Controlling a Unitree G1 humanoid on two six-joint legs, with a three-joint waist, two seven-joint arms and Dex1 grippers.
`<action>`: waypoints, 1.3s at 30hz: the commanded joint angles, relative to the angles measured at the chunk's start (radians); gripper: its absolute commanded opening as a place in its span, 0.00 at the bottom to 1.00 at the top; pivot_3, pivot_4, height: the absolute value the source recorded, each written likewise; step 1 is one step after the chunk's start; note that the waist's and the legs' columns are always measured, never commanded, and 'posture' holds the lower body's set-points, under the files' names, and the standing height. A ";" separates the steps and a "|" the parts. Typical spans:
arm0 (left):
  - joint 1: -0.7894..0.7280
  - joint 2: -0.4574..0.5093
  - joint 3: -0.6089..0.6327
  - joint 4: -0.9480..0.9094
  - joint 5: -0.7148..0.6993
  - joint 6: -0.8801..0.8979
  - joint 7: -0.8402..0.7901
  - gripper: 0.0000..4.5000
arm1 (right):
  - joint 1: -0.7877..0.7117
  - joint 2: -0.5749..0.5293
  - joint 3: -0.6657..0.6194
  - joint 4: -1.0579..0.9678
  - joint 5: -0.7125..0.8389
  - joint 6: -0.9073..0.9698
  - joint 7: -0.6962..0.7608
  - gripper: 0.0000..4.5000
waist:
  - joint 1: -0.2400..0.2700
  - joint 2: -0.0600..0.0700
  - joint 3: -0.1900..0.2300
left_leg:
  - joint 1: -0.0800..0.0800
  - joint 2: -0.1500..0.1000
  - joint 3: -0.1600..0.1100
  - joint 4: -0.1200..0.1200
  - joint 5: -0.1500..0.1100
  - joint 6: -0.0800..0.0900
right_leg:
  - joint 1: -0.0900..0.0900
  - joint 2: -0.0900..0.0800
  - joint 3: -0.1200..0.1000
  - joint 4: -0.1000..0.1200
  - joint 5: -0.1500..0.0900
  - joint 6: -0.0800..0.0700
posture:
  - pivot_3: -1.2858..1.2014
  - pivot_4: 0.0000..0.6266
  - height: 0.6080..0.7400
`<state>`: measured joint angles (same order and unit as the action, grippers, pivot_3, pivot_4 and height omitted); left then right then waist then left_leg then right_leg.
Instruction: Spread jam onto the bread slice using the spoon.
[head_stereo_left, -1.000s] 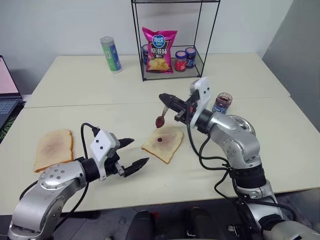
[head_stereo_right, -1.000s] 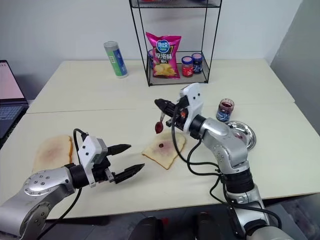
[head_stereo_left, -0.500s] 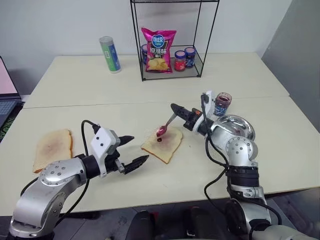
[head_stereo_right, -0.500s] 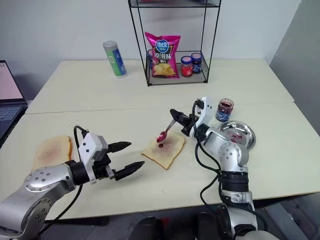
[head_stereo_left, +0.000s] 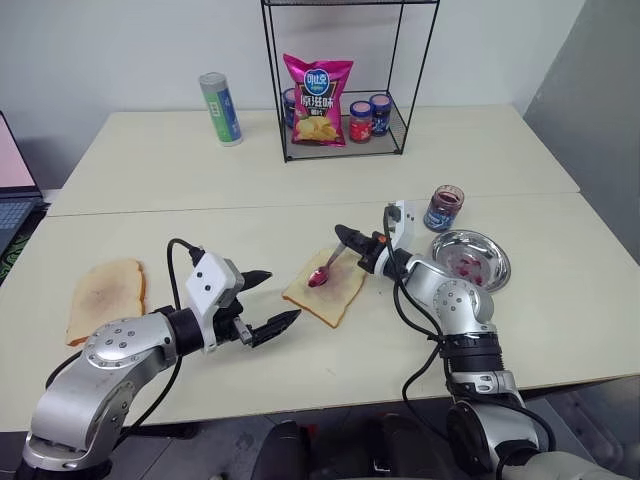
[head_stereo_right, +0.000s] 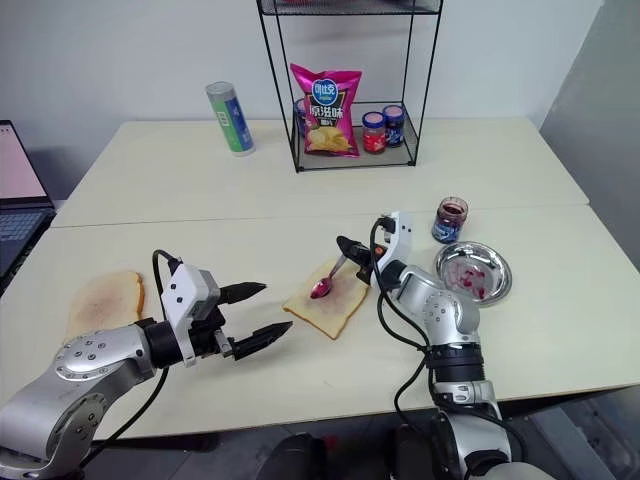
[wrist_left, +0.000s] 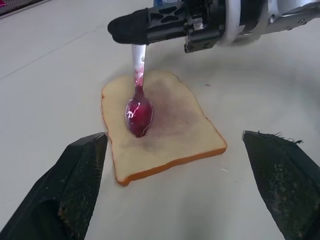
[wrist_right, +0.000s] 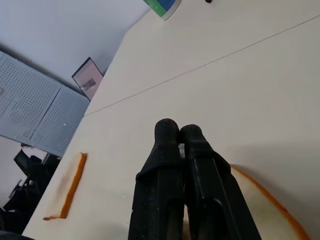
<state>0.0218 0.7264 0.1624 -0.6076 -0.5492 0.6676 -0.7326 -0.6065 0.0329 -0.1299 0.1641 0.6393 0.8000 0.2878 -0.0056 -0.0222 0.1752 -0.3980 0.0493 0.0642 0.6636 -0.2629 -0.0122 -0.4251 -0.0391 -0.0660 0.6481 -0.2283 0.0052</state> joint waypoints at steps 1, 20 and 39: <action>-0.016 0.005 0.003 -0.001 -0.005 -0.014 -0.003 1.00 | 0.020 -0.059 -0.018 -0.025 -0.015 -0.012 0.020 0.00 | 0.004 0.000 0.000 | 0.000 0.000 0.000 0.000 0.000 0.000 | 0.000 0.000 0.000 0.000 0.000 0.000 | 0.52 0.24 1.00; -0.018 0.005 -0.006 0.014 0.002 -0.032 -0.018 1.00 | 0.010 -0.185 -0.097 -0.120 0.106 0.123 0.028 0.00 | 0.006 0.000 0.000 | 0.000 -0.001 0.000 0.000 0.000 0.000 | 0.001 -0.001 0.000 -0.001 0.000 0.001 | 0.52 0.24 1.00; 0.011 0.011 0.010 0.000 0.003 -0.043 -0.003 1.00 | -0.025 0.000 -0.121 -0.112 0.237 0.215 -0.124 0.00 | 0.001 0.000 0.000 | -0.001 0.000 0.000 -0.001 0.000 0.000 | 0.000 0.000 0.000 -0.001 0.000 0.000 | 0.52 0.24 1.00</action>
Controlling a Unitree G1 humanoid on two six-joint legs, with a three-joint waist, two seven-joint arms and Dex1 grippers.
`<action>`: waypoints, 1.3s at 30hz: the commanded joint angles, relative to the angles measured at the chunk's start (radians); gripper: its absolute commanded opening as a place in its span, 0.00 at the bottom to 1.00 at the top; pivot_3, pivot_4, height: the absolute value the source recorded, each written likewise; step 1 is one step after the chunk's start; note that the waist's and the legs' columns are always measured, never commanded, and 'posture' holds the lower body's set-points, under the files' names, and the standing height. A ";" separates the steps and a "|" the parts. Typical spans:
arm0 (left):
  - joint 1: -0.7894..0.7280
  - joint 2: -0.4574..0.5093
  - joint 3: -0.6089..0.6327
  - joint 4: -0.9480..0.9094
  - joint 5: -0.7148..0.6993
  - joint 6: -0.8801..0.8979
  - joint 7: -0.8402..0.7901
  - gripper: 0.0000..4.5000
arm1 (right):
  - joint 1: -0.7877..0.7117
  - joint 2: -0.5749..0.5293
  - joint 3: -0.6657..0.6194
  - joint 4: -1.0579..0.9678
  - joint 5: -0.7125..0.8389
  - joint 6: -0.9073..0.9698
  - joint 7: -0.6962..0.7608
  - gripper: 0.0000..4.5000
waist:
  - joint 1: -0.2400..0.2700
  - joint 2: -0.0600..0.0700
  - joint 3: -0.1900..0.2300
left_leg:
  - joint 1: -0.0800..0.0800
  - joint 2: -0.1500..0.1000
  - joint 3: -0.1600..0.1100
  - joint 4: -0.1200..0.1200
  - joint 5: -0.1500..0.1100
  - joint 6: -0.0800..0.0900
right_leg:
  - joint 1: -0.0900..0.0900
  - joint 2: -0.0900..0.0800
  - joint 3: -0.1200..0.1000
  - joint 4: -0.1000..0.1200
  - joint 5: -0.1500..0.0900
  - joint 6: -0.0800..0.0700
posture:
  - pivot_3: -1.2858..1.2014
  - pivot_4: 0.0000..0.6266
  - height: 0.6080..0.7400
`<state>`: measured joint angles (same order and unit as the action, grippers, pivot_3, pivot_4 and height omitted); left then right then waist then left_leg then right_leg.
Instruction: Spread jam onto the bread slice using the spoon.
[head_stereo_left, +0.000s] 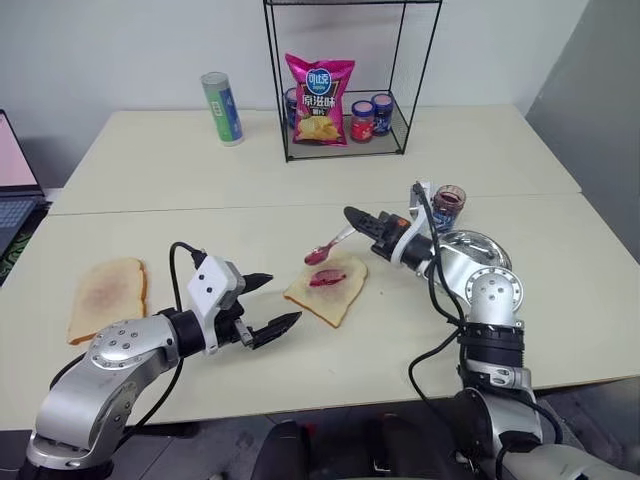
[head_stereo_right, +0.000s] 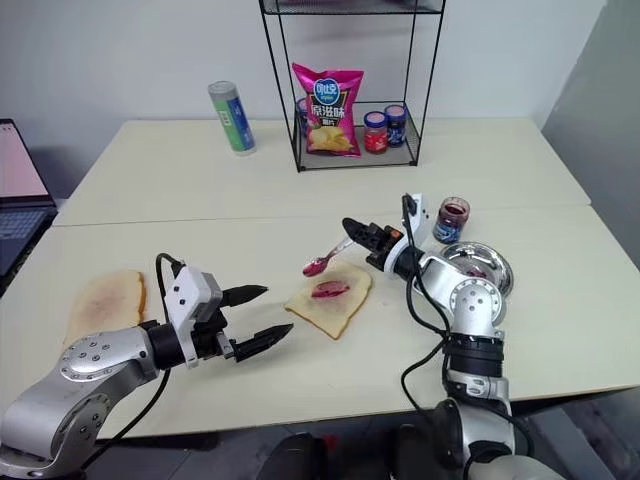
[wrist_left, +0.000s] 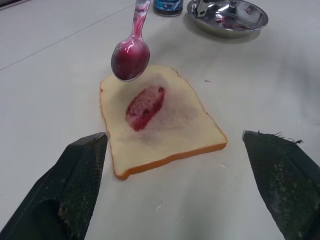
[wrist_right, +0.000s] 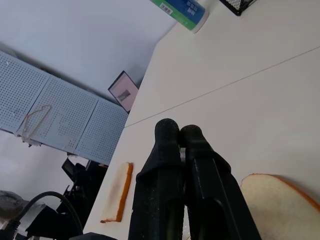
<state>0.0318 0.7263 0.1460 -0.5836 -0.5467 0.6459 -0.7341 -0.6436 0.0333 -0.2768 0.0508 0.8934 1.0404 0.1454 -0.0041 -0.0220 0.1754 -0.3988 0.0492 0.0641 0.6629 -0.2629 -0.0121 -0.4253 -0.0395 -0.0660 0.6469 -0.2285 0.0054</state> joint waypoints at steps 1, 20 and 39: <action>0.001 0.013 0.028 -0.020 0.004 -0.024 -0.002 1.00 | 0.017 -0.005 0.031 0.004 -0.024 -0.029 0.024 0.00 | 0.000 0.000 0.000 | 0.000 0.000 0.000 0.000 0.000 0.000 | 0.000 0.000 0.000 0.000 0.000 0.000 | 0.52 0.24 1.00; -0.027 0.013 0.020 0.008 0.012 -0.031 -0.010 1.00 | 0.089 -0.118 0.032 -0.039 -0.031 -0.005 0.037 0.00 | 0.000 0.000 0.000 | 0.000 0.000 0.000 0.000 0.000 0.000 | 0.000 0.000 0.000 0.000 -0.001 0.001 | 0.52 0.24 1.00; -0.032 0.011 0.020 0.022 0.019 -0.040 -0.020 1.00 | 0.014 -0.104 -0.078 -0.078 0.127 0.077 -0.061 0.00 | -0.003 0.000 0.000 | 0.000 0.000 0.000 0.000 0.000 0.000 | -0.001 0.001 0.000 0.001 -0.002 0.003 | 0.52 0.24 1.00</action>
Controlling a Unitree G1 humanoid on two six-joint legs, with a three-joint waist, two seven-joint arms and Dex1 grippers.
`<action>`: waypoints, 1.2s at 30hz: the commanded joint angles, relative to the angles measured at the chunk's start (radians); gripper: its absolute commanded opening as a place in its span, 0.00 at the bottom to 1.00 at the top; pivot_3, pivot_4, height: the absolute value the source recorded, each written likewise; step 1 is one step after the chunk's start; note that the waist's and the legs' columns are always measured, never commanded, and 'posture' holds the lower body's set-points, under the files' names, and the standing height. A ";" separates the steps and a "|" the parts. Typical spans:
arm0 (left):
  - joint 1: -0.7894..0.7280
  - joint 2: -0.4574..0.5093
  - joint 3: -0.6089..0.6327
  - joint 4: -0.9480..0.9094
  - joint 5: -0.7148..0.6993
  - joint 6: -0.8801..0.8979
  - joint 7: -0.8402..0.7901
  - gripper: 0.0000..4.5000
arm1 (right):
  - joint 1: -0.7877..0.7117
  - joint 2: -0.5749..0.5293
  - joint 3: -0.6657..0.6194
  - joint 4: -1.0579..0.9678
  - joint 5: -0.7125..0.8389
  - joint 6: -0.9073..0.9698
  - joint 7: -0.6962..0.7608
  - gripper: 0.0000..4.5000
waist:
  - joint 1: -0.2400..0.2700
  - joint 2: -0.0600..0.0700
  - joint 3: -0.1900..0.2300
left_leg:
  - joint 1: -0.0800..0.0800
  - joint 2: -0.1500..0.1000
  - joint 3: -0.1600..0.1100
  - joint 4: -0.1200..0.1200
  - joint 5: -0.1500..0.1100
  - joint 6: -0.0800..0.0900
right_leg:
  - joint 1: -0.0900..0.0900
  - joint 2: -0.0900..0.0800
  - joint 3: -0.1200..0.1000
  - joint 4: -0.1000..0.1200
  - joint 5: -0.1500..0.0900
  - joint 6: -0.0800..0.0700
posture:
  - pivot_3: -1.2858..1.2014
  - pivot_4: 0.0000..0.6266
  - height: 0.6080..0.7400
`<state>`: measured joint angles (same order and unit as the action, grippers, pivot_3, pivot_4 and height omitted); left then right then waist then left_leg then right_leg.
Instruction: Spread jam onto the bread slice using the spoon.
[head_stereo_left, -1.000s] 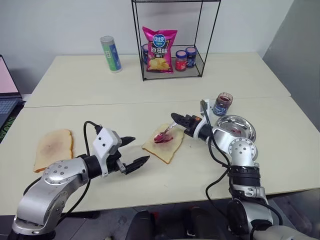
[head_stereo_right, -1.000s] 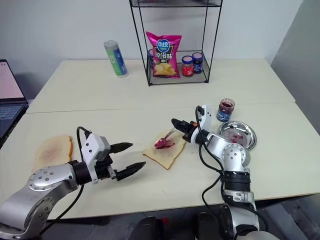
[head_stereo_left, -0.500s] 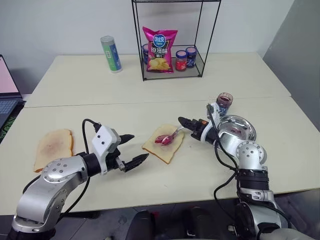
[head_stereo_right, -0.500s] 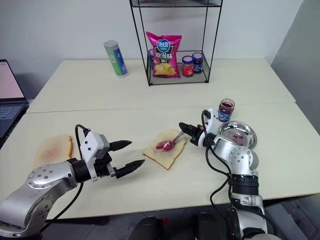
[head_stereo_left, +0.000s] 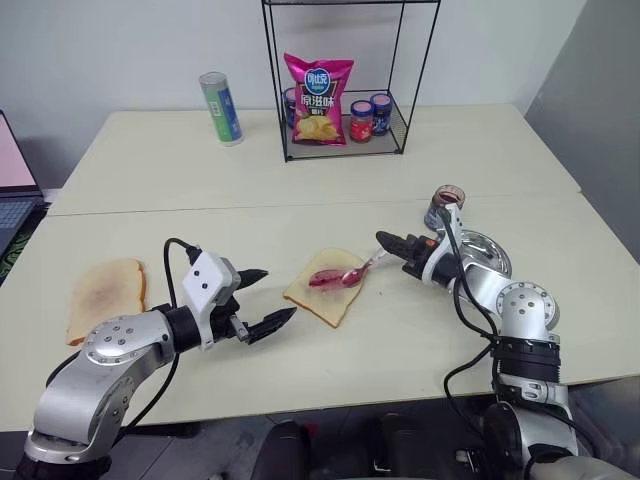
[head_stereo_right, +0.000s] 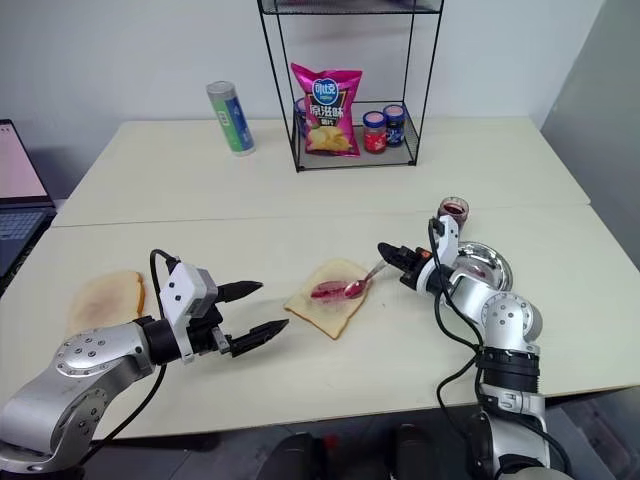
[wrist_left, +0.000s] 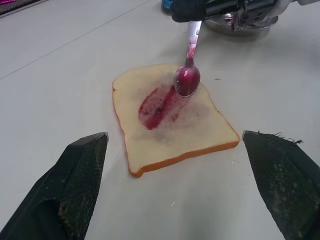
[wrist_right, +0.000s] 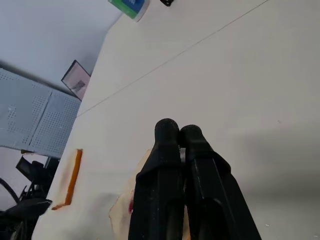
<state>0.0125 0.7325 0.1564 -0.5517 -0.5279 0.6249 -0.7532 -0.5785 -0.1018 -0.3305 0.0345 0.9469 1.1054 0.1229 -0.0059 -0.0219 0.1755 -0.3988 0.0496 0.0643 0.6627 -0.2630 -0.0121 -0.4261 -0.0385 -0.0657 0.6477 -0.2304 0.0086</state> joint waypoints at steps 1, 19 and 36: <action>-0.013 0.005 0.010 -0.010 0.000 -0.019 -0.001 1.00 | -0.058 0.054 -0.018 -0.061 0.075 0.008 -0.054 0.00 | -0.002 0.000 0.000 | 0.000 0.000 0.000 0.000 0.000 0.000 | 0.000 0.000 0.000 0.000 0.000 0.000 | 0.52 0.24 1.00; -0.006 0.011 0.021 -0.021 0.000 -0.014 0.003 1.00 | -0.019 0.078 0.110 0.040 -0.100 -0.120 0.020 0.00 | 0.000 0.000 0.000 | -0.001 0.000 0.000 0.000 0.000 0.000 | 0.000 -0.001 0.000 -0.001 0.001 -0.002 | 0.52 0.24 1.00; -0.064 0.000 -0.028 0.039 0.013 -0.042 -0.028 1.00 | 0.036 -0.056 0.010 -0.050 -0.054 -0.078 0.007 0.00 | 0.005 0.000 0.000 | 0.000 -0.001 0.000 0.000 0.000 0.000 | 0.000 -0.001 0.000 -0.001 0.000 0.000 | 0.52 0.24 1.00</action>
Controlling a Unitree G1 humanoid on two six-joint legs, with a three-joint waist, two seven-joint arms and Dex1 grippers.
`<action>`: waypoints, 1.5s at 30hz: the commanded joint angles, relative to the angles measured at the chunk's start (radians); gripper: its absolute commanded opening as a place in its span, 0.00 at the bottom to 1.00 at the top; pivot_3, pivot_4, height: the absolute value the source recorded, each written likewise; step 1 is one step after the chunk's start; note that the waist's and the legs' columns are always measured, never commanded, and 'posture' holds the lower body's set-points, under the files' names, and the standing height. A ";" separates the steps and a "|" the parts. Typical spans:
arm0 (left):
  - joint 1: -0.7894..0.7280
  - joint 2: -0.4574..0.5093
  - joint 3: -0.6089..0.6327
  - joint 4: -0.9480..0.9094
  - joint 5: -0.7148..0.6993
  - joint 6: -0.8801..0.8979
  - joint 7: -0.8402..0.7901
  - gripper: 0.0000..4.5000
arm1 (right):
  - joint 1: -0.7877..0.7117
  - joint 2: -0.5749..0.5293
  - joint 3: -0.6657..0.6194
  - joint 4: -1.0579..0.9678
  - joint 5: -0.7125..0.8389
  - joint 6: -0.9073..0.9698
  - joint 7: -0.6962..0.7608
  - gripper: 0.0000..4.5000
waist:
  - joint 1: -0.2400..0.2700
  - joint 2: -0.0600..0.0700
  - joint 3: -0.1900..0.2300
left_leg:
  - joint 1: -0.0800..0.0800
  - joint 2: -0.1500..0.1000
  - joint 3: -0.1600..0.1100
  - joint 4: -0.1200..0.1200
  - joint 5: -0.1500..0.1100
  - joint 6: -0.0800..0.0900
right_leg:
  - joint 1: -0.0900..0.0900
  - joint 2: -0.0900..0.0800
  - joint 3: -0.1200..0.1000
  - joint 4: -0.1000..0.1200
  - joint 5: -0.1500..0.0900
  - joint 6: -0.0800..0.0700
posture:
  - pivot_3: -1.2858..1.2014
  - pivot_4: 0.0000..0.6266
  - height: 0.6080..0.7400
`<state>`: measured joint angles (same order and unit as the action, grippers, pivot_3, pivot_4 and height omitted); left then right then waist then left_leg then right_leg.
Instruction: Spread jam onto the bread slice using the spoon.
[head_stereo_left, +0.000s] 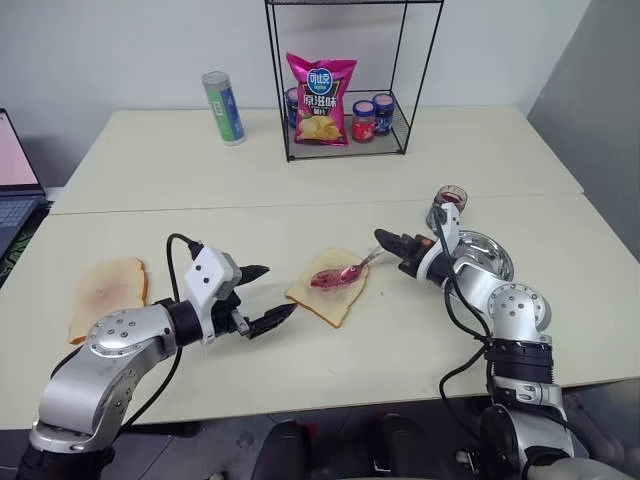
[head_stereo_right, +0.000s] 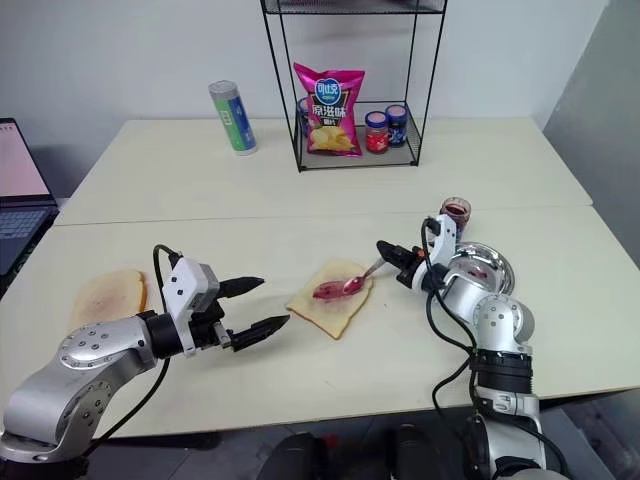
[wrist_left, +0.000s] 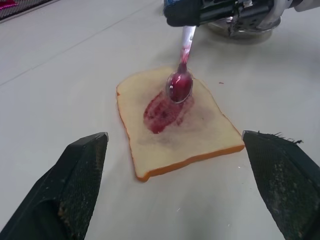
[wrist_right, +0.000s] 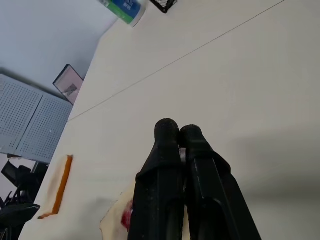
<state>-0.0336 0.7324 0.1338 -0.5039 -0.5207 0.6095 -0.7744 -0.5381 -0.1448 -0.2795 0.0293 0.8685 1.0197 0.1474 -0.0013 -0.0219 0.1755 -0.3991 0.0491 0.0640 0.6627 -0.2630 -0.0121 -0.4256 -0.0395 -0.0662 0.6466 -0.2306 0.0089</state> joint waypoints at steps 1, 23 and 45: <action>-0.021 0.000 -0.008 -0.006 0.006 -0.029 -0.008 1.00 | -0.008 -0.007 -0.046 -0.052 0.037 0.013 -0.025 0.00 | 0.000 0.000 0.000 | 0.000 0.000 0.000 0.000 0.000 0.000 | 0.000 0.000 0.000 0.000 0.000 0.000 | 0.52 0.24 1.00; -0.486 -0.068 -0.261 0.152 0.066 -0.058 -0.149 1.00 | -0.036 -0.097 -0.232 -0.335 0.365 0.014 -0.287 0.00 | 0.002 -0.001 0.001 | -0.002 -0.002 0.000 0.000 0.000 0.000 | 0.000 0.000 0.000 -0.001 0.000 0.000 | 0.52 0.24 1.00; -0.755 -0.454 -0.494 0.669 0.329 -0.400 -0.211 1.00 | 0.189 -0.399 -0.302 0.131 0.026 -0.289 0.066 0.00 | -0.002 0.000 0.000 | 0.001 -0.004 0.002 0.001 0.000 0.001 | 0.000 0.005 0.003 0.000 0.000 0.001 | 0.52 0.24 1.00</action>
<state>-0.7849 0.2777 -0.3858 0.2002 -0.1950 0.2154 -0.9770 -0.3329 -0.5216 -0.5870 0.1310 0.9259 0.7631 0.1750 -0.0037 -0.0222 0.1760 -0.3986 0.0454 0.0665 0.6635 -0.2632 -0.0113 -0.4254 -0.0341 -0.0629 0.6466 -0.2308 0.0098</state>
